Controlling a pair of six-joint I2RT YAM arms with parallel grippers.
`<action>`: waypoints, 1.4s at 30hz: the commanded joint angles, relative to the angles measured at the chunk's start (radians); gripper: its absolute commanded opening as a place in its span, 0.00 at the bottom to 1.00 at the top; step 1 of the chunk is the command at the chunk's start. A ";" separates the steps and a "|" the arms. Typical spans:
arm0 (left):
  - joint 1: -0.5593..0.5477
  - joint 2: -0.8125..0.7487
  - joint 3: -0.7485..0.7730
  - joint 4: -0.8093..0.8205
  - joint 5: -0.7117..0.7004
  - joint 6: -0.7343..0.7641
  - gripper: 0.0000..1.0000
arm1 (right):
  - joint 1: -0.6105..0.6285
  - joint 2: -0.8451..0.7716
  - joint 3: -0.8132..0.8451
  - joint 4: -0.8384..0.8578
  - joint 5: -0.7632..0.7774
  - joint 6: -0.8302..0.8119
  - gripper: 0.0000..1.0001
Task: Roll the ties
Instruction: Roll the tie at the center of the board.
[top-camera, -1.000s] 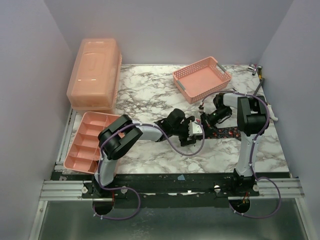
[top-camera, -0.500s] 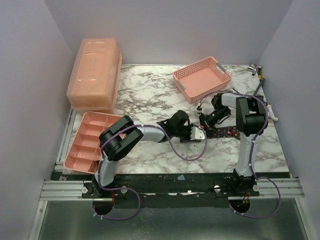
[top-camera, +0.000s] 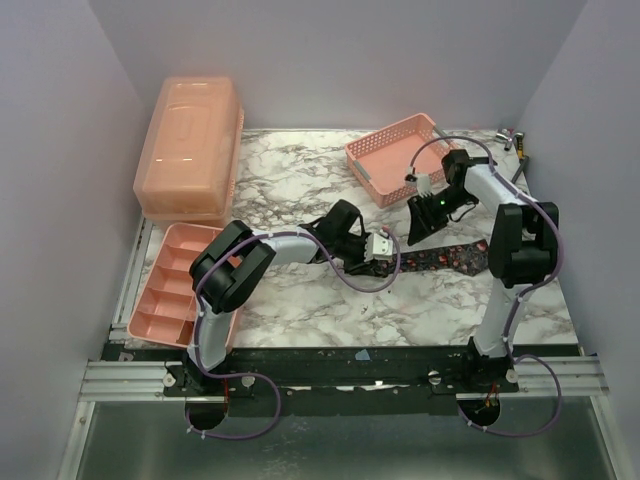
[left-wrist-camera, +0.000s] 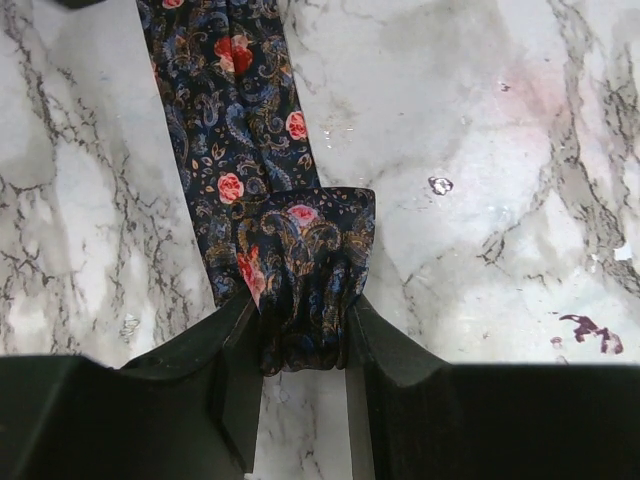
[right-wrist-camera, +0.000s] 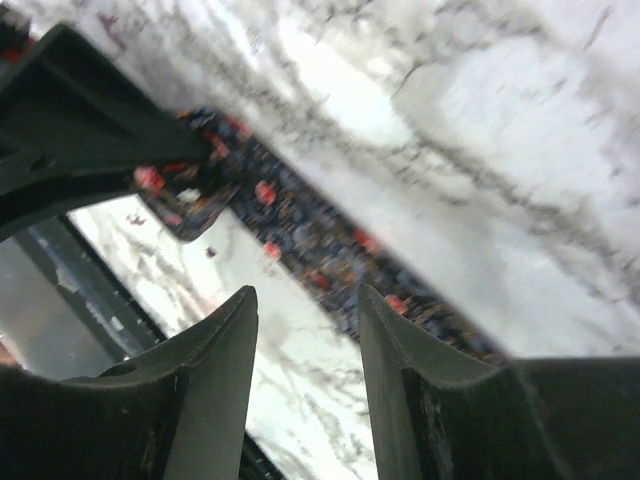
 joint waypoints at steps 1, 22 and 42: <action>-0.001 0.036 -0.016 -0.125 0.063 0.011 0.01 | 0.022 0.118 0.075 0.037 0.065 -0.007 0.47; 0.014 0.041 -0.040 -0.044 0.022 -0.055 0.01 | 0.106 0.160 0.092 -0.074 0.080 -0.023 0.07; 0.029 -0.089 -0.079 0.134 0.001 -0.279 0.00 | 0.109 0.143 -0.126 0.212 0.320 0.033 0.08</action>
